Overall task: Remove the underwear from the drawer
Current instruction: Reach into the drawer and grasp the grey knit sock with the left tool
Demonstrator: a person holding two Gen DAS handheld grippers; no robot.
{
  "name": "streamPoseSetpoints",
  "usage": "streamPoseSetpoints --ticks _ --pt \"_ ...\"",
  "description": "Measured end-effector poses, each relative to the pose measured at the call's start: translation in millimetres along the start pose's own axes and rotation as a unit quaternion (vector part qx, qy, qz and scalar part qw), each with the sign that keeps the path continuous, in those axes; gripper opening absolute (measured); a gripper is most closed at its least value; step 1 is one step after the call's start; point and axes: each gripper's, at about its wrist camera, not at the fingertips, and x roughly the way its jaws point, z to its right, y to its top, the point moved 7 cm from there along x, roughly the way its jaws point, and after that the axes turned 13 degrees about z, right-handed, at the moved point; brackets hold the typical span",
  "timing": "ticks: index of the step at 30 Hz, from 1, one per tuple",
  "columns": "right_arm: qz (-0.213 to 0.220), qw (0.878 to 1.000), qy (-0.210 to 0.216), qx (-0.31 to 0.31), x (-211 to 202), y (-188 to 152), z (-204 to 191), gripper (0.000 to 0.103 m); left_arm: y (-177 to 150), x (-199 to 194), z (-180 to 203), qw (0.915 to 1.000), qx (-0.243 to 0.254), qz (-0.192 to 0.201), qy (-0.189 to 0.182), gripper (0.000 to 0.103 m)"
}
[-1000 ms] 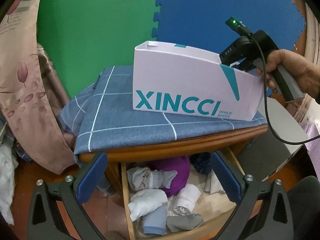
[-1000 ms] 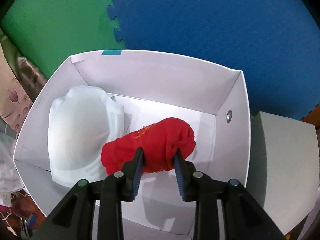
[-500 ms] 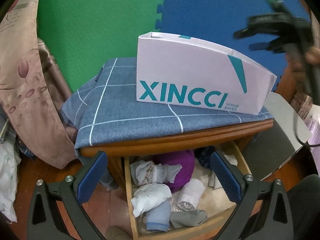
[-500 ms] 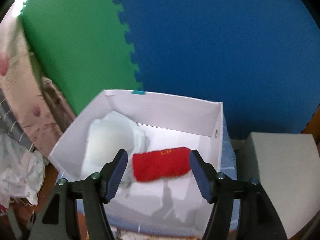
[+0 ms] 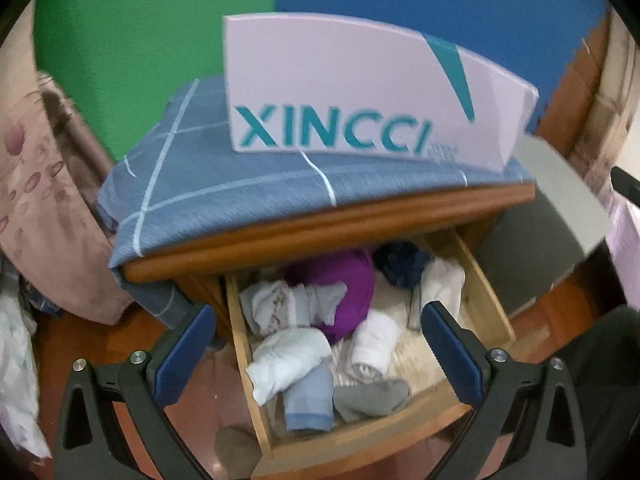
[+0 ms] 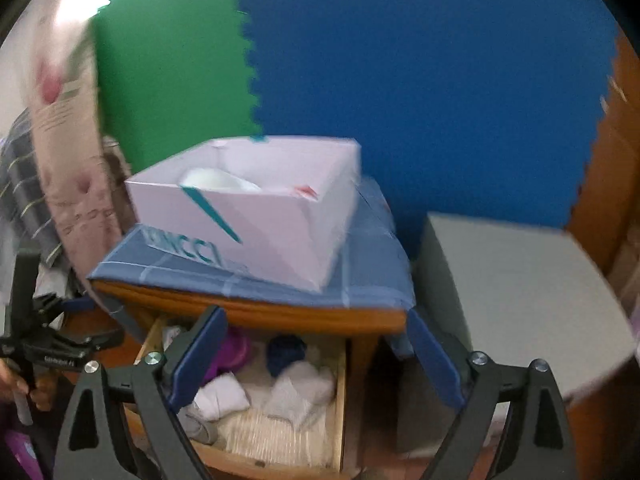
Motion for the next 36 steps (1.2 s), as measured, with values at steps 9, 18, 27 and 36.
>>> streamPoseSetpoints --ticks 9,18,27,36 --pt "-0.009 0.988 0.024 0.150 -7 -21 56 0.093 -49 37 48 0.9840 0.103 -0.138 -0.044 0.102" --pt "-0.009 0.987 0.044 0.152 -8 -22 57 0.093 -101 94 75 0.9502 0.060 -0.299 -0.066 0.091" --pt "-0.018 0.978 0.063 0.199 -6 -27 70 0.093 -133 115 83 0.9215 0.003 -0.384 -0.059 0.090" --pt "-0.020 0.977 0.075 0.196 -6 -28 66 0.093 -145 128 91 0.9147 -0.022 -0.398 -0.066 0.078"
